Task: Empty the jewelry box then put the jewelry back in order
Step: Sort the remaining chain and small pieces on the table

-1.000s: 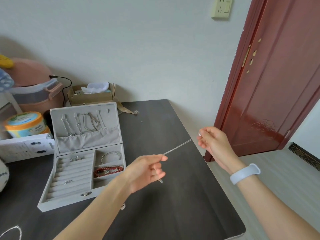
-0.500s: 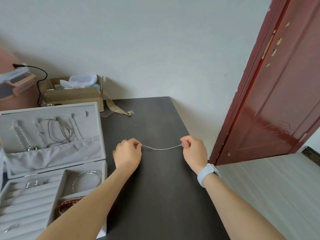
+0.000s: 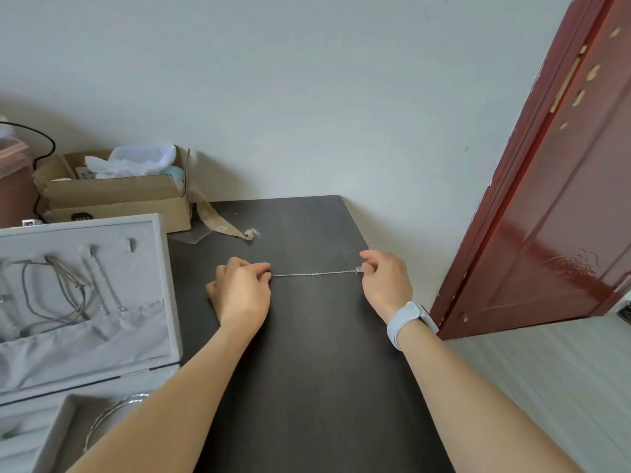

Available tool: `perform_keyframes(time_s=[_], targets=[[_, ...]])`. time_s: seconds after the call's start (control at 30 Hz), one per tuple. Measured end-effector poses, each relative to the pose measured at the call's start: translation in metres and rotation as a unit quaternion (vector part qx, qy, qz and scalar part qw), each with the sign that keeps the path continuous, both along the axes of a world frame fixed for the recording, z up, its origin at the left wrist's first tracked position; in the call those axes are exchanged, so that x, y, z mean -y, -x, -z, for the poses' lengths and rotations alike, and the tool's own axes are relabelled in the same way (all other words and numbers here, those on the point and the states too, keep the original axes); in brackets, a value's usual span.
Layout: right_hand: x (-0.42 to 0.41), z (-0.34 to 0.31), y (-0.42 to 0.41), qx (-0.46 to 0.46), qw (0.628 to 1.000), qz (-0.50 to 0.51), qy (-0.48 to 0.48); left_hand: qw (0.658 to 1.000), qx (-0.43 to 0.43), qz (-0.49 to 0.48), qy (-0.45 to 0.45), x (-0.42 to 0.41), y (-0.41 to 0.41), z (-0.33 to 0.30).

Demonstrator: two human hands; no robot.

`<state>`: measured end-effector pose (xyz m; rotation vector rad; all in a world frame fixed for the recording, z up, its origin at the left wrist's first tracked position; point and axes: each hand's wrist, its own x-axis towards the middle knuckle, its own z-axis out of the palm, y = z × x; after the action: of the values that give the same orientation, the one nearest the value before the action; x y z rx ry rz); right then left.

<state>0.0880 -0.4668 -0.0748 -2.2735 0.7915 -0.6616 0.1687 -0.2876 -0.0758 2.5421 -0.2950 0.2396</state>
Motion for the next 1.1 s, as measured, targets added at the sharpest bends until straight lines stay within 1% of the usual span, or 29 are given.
perform_keyframes(time_s=[0.07, 0.1, 0.17, 0.2, 0.23, 0.27, 0.37, 0.47, 0.53, 0.67, 0.77, 1.0, 1.1], targets=[[-0.004, -0.004, 0.004, -0.012, 0.999, 0.008, 0.042, 0.998, 0.035, 0.017, -0.045, 0.001, 0.005, 0.0], [-0.008, -0.006, 0.008, -0.021, 0.997, 0.005, 0.073, 0.995, 0.07, 0.034, -0.062, 0.001, 0.01, 0.001], [-0.018, -0.007, 0.02, -0.053, 0.986, -0.034, 0.153, 0.982, 0.138, 0.092, -0.087, 0.002, 0.022, 0.002], [-0.023, -0.005, 0.025, -0.077, 0.976, -0.066, 0.194, 0.974, 0.153, 0.123, -0.108, 0.002, 0.028, 0.001], [-0.027, -0.004, 0.03, -0.102, 0.965, -0.096, 0.222, 0.97, 0.14, 0.145, -0.137, 0.002, 0.034, 0.0], [-0.029, -0.002, 0.033, -0.131, 0.957, -0.115, 0.231, 0.969, 0.11, 0.155, -0.158, 0.001, 0.038, 0.001], [-0.031, 0.001, 0.038, -0.222, 0.946, -0.13, 0.2, 0.968, 0.026, 0.147, -0.201, -0.003, 0.044, 0.002], [-0.031, 0.0, 0.038, -0.253, 0.94, -0.132, 0.187, 0.964, -0.015, 0.151, -0.219, -0.004, 0.047, 0.0], [-0.031, 0.0, 0.037, -0.245, 0.945, -0.121, 0.178, 0.963, -0.028, 0.153, -0.22, -0.004, 0.047, -0.001], [-0.021, -0.004, 0.031, -0.173, 0.965, -0.088, 0.174, 0.97, -0.025, 0.151, -0.189, -0.005, 0.047, -0.002], [-0.012, -0.008, 0.022, -0.129, 0.981, -0.077, 0.125, 0.976, -0.017, 0.145, -0.163, -0.006, 0.047, -0.002], [-0.003, -0.009, 0.012, -0.078, 0.993, -0.058, 0.068, 0.978, -0.028, 0.132, -0.158, -0.005, 0.043, 0.0], [-0.002, -0.008, 0.008, -0.081, 0.992, -0.05, 0.083, 0.976, -0.031, 0.135, -0.17, -0.005, 0.042, 0.001]])
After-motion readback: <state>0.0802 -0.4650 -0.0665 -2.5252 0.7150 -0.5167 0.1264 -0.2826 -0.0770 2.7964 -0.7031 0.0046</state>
